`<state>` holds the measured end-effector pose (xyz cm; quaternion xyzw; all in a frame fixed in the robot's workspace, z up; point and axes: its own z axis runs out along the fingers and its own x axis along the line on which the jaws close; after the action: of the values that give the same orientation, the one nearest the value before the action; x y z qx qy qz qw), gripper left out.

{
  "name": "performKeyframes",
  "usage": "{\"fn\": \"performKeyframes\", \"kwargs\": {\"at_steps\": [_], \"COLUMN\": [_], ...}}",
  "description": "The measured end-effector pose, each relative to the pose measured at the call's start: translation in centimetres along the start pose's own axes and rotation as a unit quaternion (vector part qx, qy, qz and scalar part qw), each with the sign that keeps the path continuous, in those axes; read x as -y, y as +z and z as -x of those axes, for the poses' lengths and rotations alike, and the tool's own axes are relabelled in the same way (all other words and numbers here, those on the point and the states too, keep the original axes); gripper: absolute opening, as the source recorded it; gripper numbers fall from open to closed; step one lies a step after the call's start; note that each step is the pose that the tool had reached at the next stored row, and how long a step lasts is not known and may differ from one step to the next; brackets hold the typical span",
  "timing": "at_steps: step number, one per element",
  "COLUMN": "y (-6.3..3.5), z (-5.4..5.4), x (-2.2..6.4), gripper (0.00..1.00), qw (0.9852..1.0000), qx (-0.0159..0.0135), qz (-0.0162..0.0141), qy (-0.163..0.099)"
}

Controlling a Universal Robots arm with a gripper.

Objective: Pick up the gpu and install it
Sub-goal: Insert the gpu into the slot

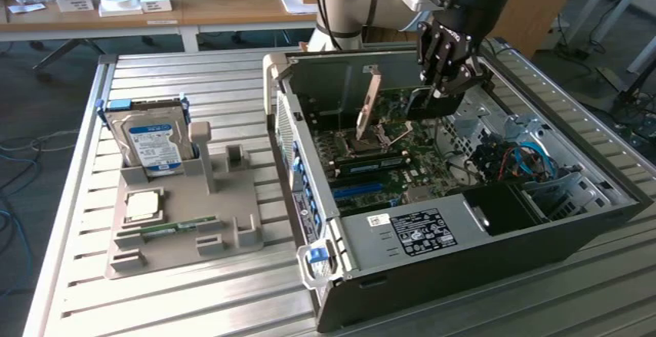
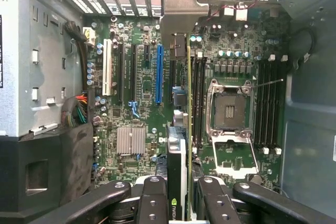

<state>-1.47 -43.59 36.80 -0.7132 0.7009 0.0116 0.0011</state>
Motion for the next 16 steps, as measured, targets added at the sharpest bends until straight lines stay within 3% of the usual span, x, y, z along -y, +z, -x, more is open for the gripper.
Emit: {"fn": "performKeyframes", "kwargs": {"at_steps": [16], "y": [0.79], "z": [-0.01], "x": [0.00], "gripper": [0.27], "qw": [1.0000], "qx": [0.0001], "qz": [-0.0001], "qy": [0.000]}}
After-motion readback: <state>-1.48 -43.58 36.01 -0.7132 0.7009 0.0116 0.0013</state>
